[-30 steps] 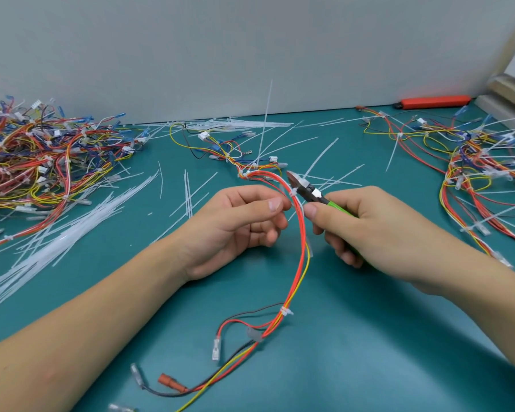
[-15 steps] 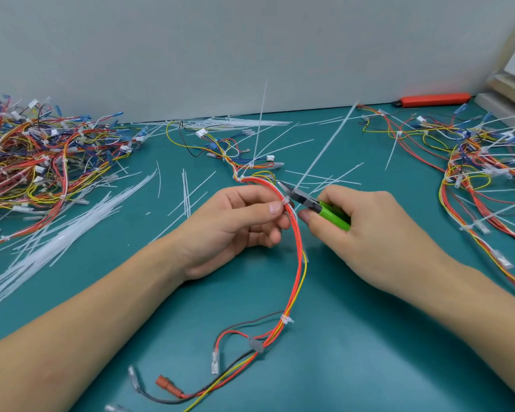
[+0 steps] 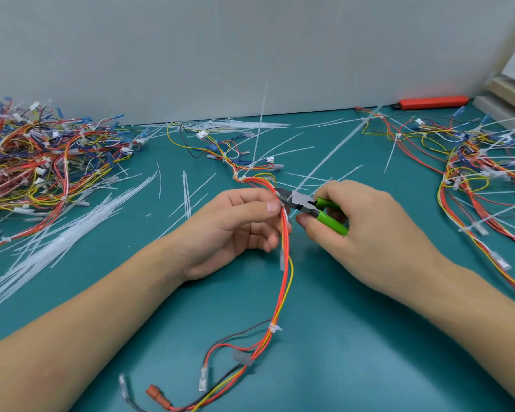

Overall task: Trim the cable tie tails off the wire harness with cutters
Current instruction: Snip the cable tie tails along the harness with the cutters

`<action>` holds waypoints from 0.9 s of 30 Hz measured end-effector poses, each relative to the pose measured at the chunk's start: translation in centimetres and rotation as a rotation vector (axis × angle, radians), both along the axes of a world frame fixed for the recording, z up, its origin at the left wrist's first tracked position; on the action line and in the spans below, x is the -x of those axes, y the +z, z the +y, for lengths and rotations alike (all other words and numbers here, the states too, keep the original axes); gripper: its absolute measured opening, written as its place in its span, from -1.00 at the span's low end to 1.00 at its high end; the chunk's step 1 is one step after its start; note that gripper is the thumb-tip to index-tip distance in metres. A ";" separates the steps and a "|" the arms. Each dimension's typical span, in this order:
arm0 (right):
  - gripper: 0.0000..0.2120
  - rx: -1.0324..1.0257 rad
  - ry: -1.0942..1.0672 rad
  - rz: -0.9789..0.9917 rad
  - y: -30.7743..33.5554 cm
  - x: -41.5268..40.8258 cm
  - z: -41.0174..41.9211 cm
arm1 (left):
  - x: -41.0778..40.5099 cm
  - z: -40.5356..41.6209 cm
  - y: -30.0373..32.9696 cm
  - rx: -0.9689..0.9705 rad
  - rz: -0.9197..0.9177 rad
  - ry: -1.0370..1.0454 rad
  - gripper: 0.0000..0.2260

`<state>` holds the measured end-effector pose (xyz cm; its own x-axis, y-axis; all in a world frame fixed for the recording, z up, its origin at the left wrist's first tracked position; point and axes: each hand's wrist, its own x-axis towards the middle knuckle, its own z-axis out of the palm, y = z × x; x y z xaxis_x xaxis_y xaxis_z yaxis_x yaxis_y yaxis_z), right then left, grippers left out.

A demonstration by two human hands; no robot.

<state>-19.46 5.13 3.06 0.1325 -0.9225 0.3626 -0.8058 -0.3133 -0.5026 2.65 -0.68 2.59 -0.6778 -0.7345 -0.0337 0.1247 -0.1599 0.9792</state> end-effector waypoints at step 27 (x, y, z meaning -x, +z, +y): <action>-0.63 0.059 0.088 -0.106 -0.4 0.8 -0.9 | 0.0 -0.3 -0.2 -0.033 0.023 -0.038 -0.88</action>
<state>-20.26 4.23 2.65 0.1701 -0.8856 0.4323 -0.7173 -0.4120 -0.5619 2.62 -0.96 2.35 -0.7061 -0.7069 -0.0409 0.1407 -0.1967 0.9703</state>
